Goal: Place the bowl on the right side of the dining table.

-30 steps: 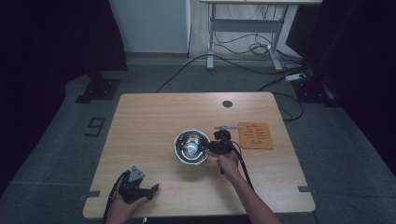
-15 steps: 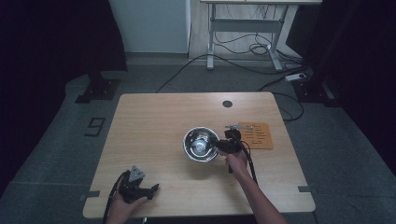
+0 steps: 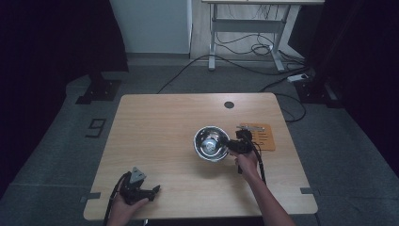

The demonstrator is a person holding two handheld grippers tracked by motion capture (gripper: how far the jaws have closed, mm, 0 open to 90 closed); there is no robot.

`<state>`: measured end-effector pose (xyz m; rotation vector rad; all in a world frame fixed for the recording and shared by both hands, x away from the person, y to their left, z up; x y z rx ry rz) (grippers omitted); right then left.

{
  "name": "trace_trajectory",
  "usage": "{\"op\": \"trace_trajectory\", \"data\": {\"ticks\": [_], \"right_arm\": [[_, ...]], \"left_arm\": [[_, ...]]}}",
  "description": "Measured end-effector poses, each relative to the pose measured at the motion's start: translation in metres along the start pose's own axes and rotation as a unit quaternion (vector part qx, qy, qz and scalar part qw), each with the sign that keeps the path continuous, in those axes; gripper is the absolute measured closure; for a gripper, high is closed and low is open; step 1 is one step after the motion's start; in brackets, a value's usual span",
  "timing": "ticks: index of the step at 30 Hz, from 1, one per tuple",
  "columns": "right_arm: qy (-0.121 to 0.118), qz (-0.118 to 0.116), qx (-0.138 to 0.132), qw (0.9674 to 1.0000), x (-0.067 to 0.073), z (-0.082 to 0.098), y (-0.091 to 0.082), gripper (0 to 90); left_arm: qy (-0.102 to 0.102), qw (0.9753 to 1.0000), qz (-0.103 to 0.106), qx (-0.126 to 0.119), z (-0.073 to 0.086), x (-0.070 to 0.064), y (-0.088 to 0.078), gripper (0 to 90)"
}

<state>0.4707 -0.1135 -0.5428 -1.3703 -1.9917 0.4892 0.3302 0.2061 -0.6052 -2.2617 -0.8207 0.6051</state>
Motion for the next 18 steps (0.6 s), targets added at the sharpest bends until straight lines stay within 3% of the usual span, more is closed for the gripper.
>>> {"op": "trace_trajectory", "data": {"ticks": [18], "right_arm": [[0.02,0.018,-0.016,0.9995,-0.024,-0.009,-0.001,86.7]], "left_arm": [[0.0,1.0,0.0,0.0,0.0,0.0,0.0,12.4]]}}
Point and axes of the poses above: each handheld gripper's, and its own axes: y roughly forward along the jaws, z roughly out of its underside, x roughly to its left, the point moved 8 cm from there along y, roughly forward along the jaws, and after that the axes turned 15 degrees about z, right-handed, at the moved point
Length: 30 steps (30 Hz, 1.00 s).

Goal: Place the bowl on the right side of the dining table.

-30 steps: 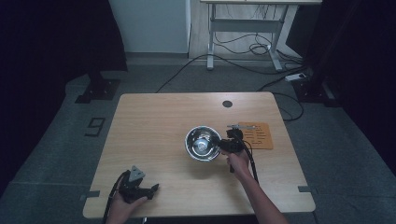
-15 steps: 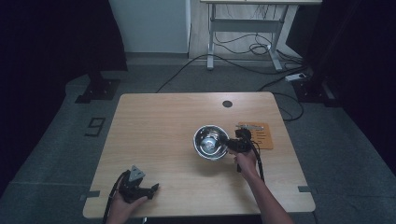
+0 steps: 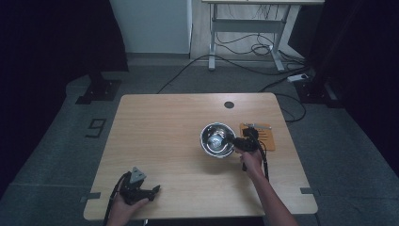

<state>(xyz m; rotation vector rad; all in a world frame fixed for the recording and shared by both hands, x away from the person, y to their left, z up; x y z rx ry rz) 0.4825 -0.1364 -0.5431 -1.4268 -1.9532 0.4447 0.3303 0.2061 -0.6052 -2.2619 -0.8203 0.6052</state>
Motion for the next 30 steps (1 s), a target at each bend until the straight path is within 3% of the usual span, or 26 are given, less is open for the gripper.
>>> {"op": "trace_trajectory", "data": {"ticks": [30], "right_arm": [[0.052,0.023,-0.018,0.9982,-0.044,-0.017,-0.003,86.7]], "left_arm": [[0.007,0.9999,0.007,0.002,-0.002,0.001,0.001,12.3]]}}
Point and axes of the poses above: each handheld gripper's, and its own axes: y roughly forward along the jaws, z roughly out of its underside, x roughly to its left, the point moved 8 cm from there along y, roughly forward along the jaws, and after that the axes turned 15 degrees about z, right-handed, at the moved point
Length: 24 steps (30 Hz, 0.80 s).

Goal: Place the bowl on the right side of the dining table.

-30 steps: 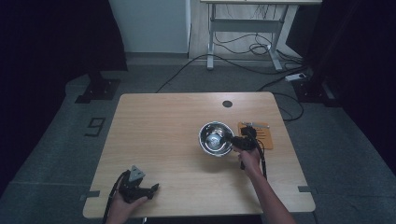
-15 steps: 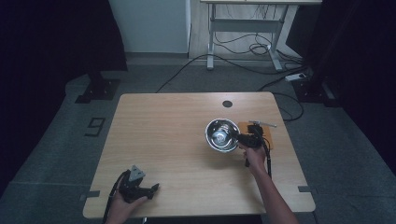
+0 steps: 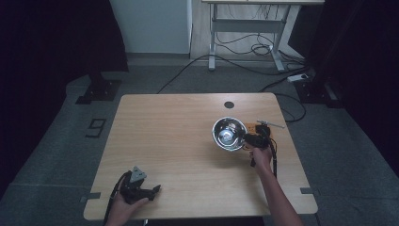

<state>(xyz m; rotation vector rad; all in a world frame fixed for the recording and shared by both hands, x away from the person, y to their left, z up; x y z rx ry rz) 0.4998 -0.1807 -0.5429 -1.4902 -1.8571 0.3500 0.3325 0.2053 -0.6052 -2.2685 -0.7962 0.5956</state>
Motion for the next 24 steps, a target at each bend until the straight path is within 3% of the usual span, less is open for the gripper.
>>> {"op": "trace_trajectory", "data": {"ticks": [24], "right_arm": [[0.038,0.03,-0.012,0.9988,-0.037,-0.01,-0.001,86.8]], "left_arm": [[0.001,1.0,0.0,0.0,0.0,0.0,0.0,12.3]]}}
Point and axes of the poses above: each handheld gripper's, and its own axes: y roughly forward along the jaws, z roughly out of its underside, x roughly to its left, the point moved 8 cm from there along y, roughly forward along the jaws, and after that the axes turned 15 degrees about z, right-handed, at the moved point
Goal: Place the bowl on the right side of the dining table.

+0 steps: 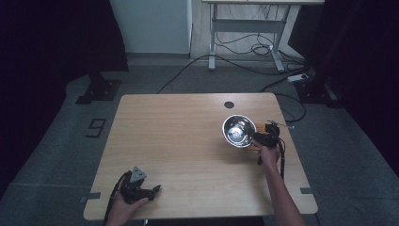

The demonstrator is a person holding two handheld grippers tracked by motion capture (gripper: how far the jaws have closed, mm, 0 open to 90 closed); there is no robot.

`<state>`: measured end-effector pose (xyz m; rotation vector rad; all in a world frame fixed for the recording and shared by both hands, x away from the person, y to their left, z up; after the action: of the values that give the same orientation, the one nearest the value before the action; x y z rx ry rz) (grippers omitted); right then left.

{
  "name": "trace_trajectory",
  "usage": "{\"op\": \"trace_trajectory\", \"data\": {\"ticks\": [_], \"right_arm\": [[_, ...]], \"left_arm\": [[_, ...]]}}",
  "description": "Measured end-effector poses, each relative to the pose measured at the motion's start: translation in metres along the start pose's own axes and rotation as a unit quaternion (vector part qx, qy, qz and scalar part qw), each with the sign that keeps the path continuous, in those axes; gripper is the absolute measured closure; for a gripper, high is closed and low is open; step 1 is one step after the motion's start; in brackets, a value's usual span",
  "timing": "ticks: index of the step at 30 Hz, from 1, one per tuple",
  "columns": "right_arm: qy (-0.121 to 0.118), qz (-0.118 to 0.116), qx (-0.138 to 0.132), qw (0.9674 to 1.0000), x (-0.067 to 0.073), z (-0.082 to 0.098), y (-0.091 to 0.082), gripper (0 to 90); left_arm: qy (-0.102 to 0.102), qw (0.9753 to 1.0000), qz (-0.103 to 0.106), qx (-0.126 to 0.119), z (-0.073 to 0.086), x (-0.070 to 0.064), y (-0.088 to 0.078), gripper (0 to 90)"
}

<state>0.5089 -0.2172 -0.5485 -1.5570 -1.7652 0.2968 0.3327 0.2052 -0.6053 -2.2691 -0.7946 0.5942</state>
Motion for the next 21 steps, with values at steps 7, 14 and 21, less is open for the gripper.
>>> {"op": "trace_trajectory", "data": {"ticks": [7,14,21], "right_arm": [[0.01,0.009,0.0,0.9999,-0.008,-0.002,0.001,86.8],[0.019,0.014,-0.004,0.9997,-0.015,-0.005,0.0,86.7],[0.028,0.027,-0.008,0.9992,-0.027,-0.008,0.002,86.7]], "left_arm": [[0.0,1.0,0.0,0.0,0.0,0.0,0.0,12.3],[0.0,1.0,0.0,0.0,0.0,0.0,0.0,12.3],[0.0,1.0,0.0,0.0,0.0,0.0,0.0,12.3]]}}
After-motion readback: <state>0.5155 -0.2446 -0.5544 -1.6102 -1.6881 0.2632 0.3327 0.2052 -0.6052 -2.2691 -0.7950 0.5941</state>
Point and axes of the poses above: each handheld gripper's, and its own axes: y roughly forward along the jaws, z roughly out of its underside, x roughly to its left, the point moved 8 cm from there along y, roughly forward along the jaws, and after that the axes turned 15 degrees about z, right-handed, at the moved point
